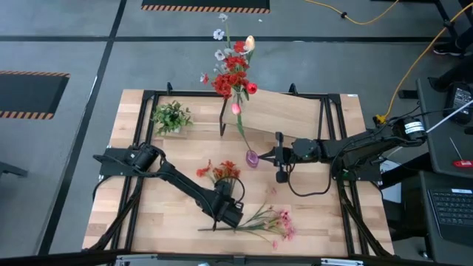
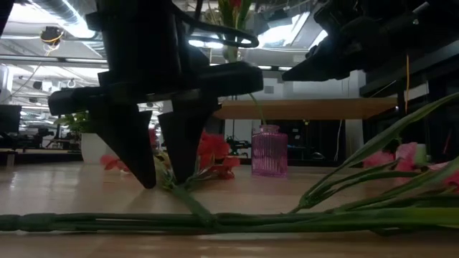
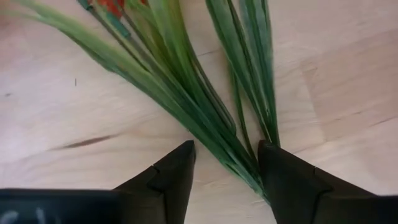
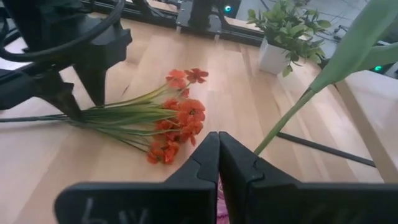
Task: Pick and place flowers into a vace then onto a shelf
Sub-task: Put the orange flowers into the purple vase
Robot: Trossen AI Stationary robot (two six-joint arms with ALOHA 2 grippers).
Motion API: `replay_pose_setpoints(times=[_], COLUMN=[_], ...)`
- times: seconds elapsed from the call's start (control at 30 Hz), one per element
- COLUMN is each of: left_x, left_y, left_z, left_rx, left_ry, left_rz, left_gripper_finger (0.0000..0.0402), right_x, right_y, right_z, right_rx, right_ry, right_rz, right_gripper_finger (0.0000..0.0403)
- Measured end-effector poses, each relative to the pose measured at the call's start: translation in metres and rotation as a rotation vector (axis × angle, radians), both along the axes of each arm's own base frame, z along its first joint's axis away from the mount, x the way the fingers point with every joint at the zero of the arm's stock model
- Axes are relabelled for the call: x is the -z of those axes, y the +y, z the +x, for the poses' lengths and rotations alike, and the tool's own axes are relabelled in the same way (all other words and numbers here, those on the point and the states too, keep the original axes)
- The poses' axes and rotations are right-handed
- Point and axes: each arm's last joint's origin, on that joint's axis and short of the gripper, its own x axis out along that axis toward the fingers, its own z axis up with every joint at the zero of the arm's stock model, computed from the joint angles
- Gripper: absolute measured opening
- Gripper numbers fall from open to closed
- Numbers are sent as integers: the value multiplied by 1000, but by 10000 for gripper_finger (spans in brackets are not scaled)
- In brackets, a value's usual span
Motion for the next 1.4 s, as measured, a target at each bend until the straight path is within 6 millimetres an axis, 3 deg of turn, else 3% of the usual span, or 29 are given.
replay_pose_setpoints(times=[0.2, 0.43, 0.53, 0.73, 0.93, 1.2, 1.4], left_x=[3, 2, -3, -34, -77, -126, -146], left_y=[-1, -5, -3, -11, -16, -6, 3], left_z=[-4, -11, -19, -44, -70, -101, -116], left_rx=[23, 32, 18, 15, 76, 191, 302], left_ry=[50, 36, 67, 76, 18, -32, -56], left_rz=[15, 112, 164, 245, 304, 481, 506], left_gripper_finger=[124, 19, 12, 7, 7, 5, 5], right_x=[0, 0, 0, 0, -2, -11, -11], right_y=[2, 2, 2, 2, 2, 7, 18], right_z=[0, 0, 0, 0, 1, 2, 1], right_rx=[-21, -16, -16, -9, -9, -94, -139], right_ry=[1, 0, 0, -1, -22, -105, -101], right_rz=[13, 30, 31, 50, 56, 123, 175], right_gripper_finger=[12, 12, 12, 12, 12, 12, 12])
